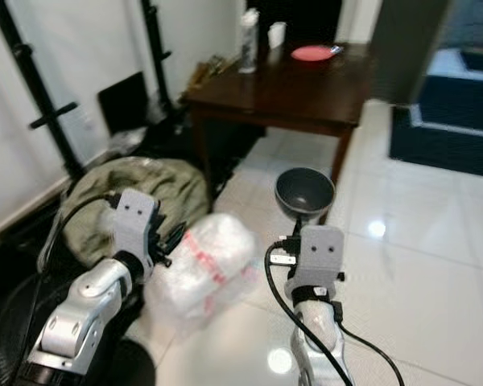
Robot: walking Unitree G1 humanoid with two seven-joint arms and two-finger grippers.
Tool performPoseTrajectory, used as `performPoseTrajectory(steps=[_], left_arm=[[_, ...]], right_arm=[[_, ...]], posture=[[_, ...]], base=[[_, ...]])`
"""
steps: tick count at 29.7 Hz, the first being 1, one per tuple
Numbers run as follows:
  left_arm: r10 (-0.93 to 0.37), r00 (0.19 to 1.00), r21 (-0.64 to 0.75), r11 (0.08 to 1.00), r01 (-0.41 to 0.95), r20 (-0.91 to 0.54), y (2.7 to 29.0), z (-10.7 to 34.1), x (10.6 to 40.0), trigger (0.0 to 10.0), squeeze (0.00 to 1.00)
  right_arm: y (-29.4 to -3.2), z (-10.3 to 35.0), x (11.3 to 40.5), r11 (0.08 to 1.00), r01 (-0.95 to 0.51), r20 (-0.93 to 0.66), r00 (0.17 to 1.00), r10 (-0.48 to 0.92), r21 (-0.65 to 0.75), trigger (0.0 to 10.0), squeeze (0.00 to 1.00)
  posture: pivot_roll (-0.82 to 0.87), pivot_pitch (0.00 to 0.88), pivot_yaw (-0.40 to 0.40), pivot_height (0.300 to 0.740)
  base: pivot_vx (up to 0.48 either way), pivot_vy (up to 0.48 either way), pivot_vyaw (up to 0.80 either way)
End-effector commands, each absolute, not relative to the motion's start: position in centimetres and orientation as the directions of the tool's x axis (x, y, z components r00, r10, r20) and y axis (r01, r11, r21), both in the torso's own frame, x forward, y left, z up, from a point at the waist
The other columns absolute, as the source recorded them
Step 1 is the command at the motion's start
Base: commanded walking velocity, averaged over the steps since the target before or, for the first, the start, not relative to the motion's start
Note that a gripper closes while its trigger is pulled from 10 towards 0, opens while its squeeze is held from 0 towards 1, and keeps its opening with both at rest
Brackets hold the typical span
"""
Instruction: Setting the table
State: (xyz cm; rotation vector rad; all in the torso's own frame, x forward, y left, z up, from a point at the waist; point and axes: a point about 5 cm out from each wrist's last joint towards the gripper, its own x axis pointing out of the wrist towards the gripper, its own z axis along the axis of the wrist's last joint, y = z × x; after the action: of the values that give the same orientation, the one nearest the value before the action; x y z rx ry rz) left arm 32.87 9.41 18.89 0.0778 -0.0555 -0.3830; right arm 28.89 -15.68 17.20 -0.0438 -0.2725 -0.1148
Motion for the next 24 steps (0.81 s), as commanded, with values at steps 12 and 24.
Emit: performPoseTrajectory(steps=[12,24], left_arm=[[-0.418,0.908,-0.018,0.908,0.418,0.005,9.34,18.44,32.68,10.0,0.0],[-0.431,0.902,-0.041,0.901,0.431,0.005,9.29,18.46,32.72,10.0,0.0]], right_arm=[[-15.41,16.97,28.75,0.992,0.119,0.263,0.959,-0.107,-0.03,10.0,0.0],[-15.41,17.03,28.79,0.992,0.122,0.265,0.958,-0.111,-0.026,10.0,0.0]], posture=[[0.0,0.064,0.158,0.74],[0.0,0.065,0.162,0.74]], base=[[0.0,0.0,-0.78],[0.0,0.0,-0.78]])
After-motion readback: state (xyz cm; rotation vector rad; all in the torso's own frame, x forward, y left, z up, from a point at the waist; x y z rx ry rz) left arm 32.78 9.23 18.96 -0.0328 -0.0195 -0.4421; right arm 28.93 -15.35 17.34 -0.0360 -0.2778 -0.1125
